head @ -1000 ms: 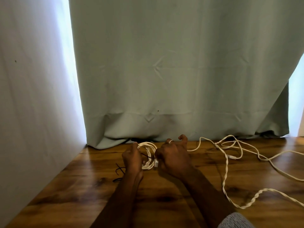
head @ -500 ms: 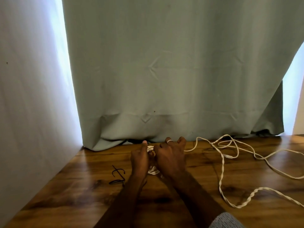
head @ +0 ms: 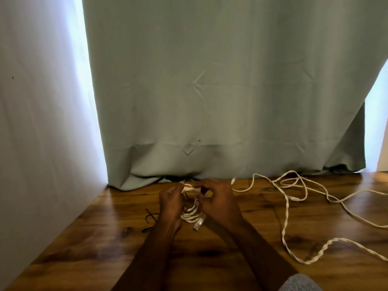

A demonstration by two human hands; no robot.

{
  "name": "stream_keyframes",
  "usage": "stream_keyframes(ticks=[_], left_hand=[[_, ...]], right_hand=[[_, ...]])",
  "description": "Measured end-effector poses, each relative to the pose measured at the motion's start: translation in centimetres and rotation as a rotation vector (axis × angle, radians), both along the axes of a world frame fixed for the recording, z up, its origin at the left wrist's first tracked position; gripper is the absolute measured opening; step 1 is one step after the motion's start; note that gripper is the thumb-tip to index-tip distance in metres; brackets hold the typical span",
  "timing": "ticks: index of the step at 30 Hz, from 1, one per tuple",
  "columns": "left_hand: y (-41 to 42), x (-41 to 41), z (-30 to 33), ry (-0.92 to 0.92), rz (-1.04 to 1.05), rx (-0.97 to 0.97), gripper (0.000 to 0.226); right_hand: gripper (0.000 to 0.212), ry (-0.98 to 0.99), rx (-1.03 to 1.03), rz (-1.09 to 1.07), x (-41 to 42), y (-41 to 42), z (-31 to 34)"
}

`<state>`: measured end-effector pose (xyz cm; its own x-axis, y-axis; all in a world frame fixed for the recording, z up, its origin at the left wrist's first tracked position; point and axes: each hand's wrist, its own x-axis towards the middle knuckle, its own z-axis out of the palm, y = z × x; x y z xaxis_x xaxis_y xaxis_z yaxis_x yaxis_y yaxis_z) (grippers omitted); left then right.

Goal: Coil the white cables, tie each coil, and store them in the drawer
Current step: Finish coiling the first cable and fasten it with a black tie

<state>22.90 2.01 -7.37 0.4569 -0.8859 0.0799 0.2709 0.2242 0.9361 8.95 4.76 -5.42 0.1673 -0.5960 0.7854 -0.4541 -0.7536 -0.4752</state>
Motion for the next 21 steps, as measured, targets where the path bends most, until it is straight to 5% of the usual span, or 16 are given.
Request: stream_keyframes(ticks=[4, 11, 16, 21], left_hand=[[0.0, 0.6, -0.1, 0.008, -0.019, -0.017, 0.025], [0.6, 0.2, 0.3, -0.068, -0.111, -0.076, 0.025], [0.9, -0.1, 0.4, -0.120, -0.114, -0.103, 0.026], [1.0, -0.8, 0.4, -0.131, -0.219, -0.127, 0.025]], right_hand=[[0.022, -0.253, 0.184, 0.114, -0.8, 0.3, 0.7], [0.015, -0.082, 0.175, -0.012, -0.2, 0.0, 0.5], [0.008, -0.264, 0.548, 0.215, -0.8, 0.4, 1.3], [0.011, -0.315, 0.380, -0.031, -0.2, -0.3, 0.8]])
